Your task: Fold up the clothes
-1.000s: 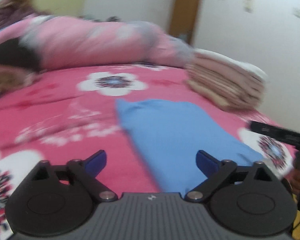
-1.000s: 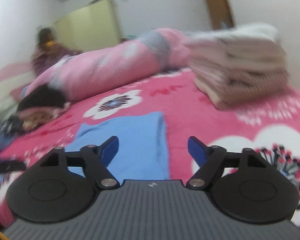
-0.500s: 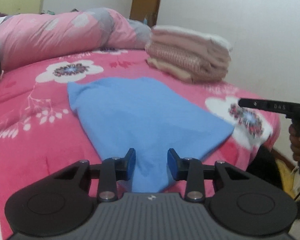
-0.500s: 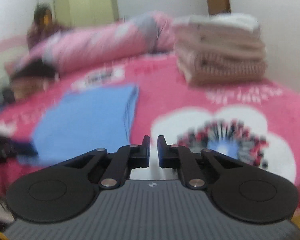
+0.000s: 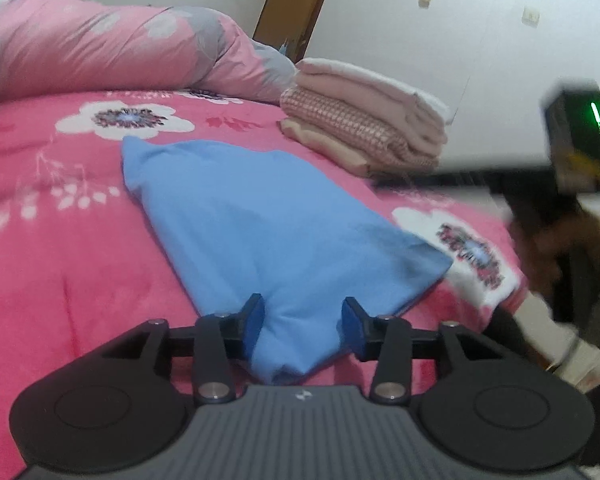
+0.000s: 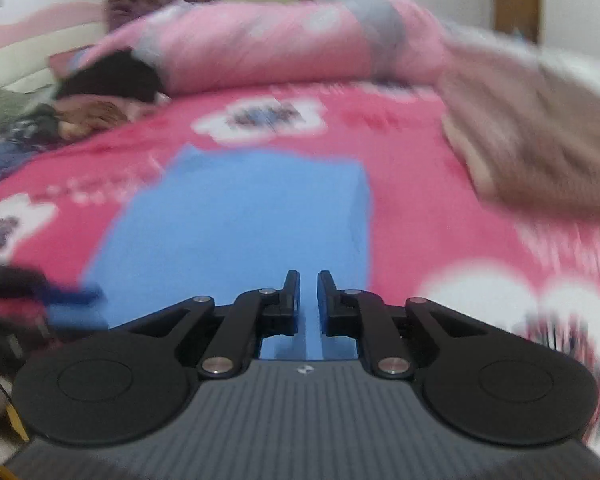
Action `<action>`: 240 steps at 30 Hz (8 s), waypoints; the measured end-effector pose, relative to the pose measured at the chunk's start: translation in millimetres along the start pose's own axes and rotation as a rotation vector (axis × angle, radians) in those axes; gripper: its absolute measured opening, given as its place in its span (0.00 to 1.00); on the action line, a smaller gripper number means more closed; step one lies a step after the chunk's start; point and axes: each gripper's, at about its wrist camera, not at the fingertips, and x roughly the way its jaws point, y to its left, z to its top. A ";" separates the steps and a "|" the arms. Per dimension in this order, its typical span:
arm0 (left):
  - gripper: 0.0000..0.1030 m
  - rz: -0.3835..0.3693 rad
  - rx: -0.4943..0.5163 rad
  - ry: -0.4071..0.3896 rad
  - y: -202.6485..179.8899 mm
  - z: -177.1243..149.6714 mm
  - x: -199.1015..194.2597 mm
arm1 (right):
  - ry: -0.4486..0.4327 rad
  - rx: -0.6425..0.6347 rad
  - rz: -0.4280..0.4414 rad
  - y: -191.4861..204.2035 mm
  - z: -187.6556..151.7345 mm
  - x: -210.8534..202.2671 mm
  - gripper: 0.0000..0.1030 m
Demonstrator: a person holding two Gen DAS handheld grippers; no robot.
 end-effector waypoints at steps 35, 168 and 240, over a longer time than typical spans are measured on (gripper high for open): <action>0.67 -0.219 -0.104 -0.014 18.3 -13.2 13.3 | 0.321 -0.044 0.119 91.4 129.1 247.6 0.06; 0.72 0.057 -0.029 0.042 -17.6 -22.0 -71.3 | -0.087 0.183 0.136 -0.2 -74.1 -48.0 0.12; 0.73 0.210 0.121 0.094 -14.4 15.9 -1.6 | -0.244 0.244 0.074 -33.1 -63.8 -42.9 0.14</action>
